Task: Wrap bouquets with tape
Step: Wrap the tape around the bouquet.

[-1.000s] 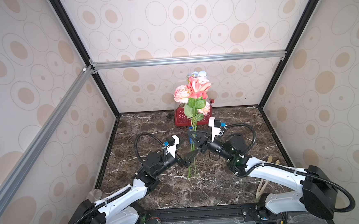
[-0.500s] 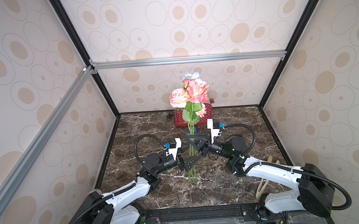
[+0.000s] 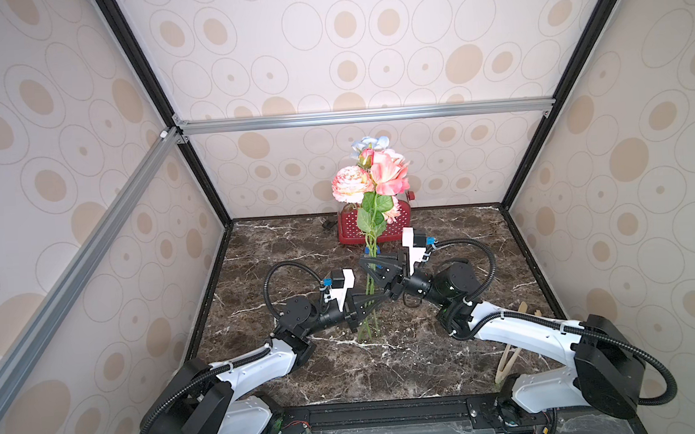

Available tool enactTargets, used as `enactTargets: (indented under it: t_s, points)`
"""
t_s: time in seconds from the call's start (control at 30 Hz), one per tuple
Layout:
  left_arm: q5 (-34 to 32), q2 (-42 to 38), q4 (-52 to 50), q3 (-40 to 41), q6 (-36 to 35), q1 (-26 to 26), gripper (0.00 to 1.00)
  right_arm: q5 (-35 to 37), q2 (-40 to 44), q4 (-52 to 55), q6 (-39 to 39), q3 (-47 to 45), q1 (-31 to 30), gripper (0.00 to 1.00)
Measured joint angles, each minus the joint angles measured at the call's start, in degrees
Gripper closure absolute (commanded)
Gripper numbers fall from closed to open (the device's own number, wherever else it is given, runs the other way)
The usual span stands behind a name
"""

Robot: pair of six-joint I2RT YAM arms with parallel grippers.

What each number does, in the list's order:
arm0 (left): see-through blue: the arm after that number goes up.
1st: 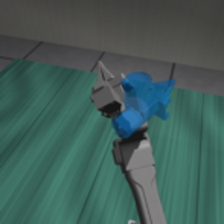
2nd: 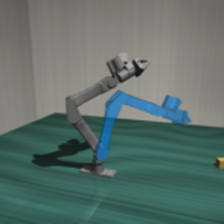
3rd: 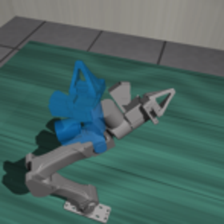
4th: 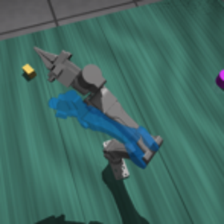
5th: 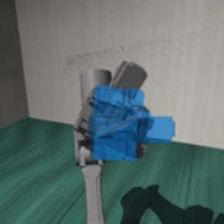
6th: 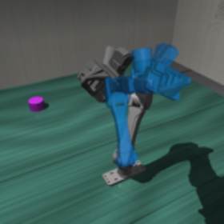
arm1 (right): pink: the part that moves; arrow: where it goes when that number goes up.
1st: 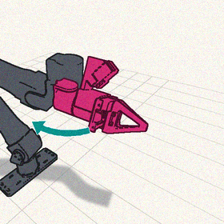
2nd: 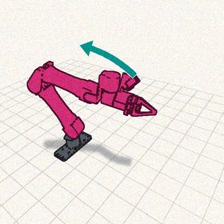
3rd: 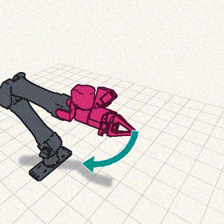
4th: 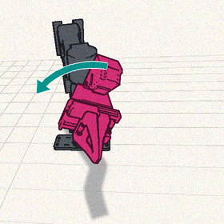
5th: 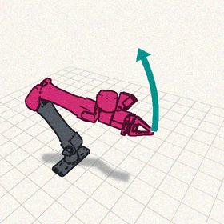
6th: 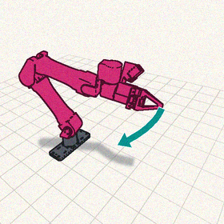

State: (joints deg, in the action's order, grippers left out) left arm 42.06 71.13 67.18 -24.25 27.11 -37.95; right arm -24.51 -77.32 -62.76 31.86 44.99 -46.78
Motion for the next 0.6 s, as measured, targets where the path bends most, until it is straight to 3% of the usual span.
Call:
enactTargets:
  t_s: [0.1, 0.17, 0.27, 0.33, 0.47, 0.6]
  points:
    - [-0.68, -0.17, -0.74, 0.00, -0.39, 0.00, 1.00, 0.68, -0.13, 0.15, -0.09, 0.02, -0.02, 0.97]
    - [-2.05, -0.79, -2.51, -0.02, -1.20, -0.02, 1.00, 1.64, -0.13, 0.76, -0.22, 0.00, -0.02, 0.76]
    - [-7.48, -2.19, -7.48, -0.02, -3.65, 0.13, 1.00, 4.81, 0.09, 3.78, 0.52, 0.09, -0.22, 0.51]
    - [-12.07, -3.41, -11.19, -0.13, -5.64, 0.13, 1.00, 9.51, 0.74, 9.44, 0.74, 0.57, -0.79, 0.40]
    - [-22.56, -5.90, -18.78, -1.03, -8.66, 0.13, 1.00, 19.10, 1.46, 20.68, 0.37, 2.40, -2.36, 0.32]
    - [-29.24, -6.47, -22.75, -1.64, -10.54, 0.11, 1.00, 24.06, 1.38, 25.55, 0.22, 2.91, -4.11, 0.29]
